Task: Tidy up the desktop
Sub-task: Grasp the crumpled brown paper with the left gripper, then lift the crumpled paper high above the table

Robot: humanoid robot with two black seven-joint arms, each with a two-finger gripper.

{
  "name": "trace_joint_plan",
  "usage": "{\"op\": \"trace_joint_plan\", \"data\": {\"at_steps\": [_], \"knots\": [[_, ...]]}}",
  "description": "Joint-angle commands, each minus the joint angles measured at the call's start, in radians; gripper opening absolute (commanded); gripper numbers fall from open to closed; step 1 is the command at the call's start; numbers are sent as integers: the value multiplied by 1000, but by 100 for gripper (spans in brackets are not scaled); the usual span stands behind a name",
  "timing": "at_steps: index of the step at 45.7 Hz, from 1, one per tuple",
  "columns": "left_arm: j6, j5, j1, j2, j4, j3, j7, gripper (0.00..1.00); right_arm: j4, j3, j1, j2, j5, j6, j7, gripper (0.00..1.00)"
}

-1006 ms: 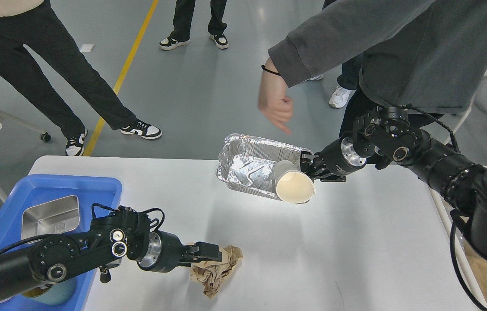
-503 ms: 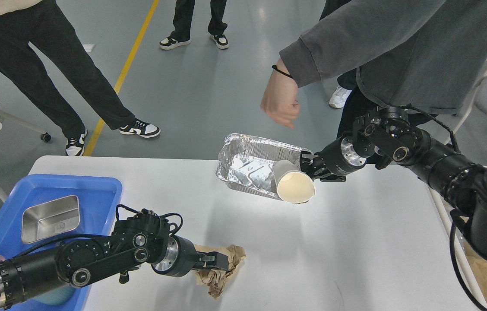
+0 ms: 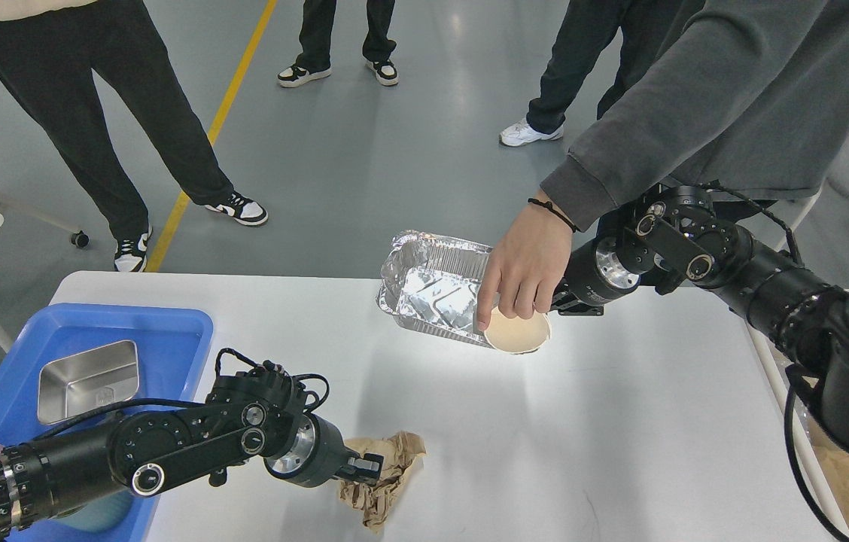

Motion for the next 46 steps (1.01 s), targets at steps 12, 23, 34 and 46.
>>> {"op": "trace_joint_plan", "data": {"at_steps": [12, 23, 34, 46], "knots": [[-125, -8, -68, 20, -47, -75, 26, 0, 0, 0, 0, 1, 0, 0, 0, 0], [-356, -12, -90, 44, -59, -295, 93, 0, 0, 0, 2, 2, 0, 0, 0, 0], [-356, -70, -137, 98, -124, -446, 149, 0, 0, 0, 3, 4, 0, 0, 0, 0], [-356, -298, -269, 173, -167, -438, 185, 0, 0, 0, 3, 7, 0, 0, -2, 0]]}}
